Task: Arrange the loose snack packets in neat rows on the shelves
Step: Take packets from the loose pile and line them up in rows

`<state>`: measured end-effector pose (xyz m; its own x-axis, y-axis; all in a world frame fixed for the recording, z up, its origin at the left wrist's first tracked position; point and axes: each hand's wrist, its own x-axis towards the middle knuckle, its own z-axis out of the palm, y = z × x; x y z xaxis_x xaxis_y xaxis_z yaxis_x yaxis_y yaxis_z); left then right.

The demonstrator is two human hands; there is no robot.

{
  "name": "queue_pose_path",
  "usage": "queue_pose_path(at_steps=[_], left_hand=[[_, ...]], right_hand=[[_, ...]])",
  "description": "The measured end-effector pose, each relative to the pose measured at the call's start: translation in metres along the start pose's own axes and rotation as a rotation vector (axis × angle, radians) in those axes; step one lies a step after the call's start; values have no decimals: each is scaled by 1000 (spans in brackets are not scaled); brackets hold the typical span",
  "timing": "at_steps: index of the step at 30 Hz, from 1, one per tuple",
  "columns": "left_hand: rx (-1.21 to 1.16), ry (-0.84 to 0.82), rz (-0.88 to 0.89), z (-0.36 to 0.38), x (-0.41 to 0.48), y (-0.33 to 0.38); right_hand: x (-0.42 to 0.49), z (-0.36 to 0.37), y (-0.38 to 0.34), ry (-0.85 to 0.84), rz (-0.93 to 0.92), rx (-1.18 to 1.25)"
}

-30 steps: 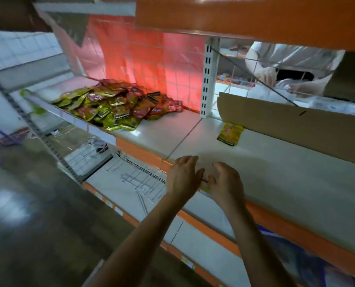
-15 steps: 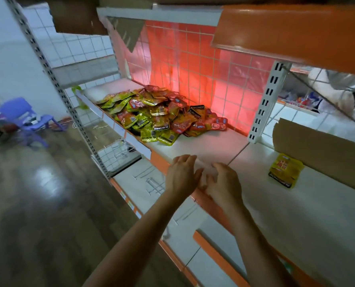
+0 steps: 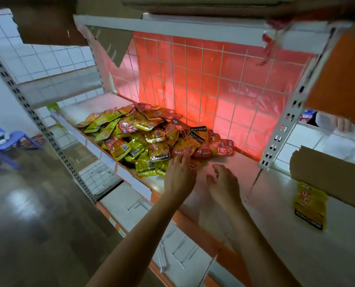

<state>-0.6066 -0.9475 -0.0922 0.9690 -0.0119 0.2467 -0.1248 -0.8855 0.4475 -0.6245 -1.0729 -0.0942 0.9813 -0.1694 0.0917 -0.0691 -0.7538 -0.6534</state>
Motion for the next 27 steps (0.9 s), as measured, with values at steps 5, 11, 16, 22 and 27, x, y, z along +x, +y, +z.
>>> queue_pose_path(at_steps=[5, 11, 16, 22, 27], left_hand=[[-4, -39, 36, -2, 43, -23], [117, -71, 52, 4, 71, -36], [149, -56, 84, 9, 82, -44], [81, 21, 146, 6, 80, -49], [-94, -18, 203, 1, 83, -49]], right_hand=[[40, 16, -19, 106, 42, 96], [76, 38, -28, 152, 220, -20], [86, 51, -29, 201, 291, 24], [82, 53, -31, 289, 413, 242], [69, 39, -23, 414, 416, 351]])
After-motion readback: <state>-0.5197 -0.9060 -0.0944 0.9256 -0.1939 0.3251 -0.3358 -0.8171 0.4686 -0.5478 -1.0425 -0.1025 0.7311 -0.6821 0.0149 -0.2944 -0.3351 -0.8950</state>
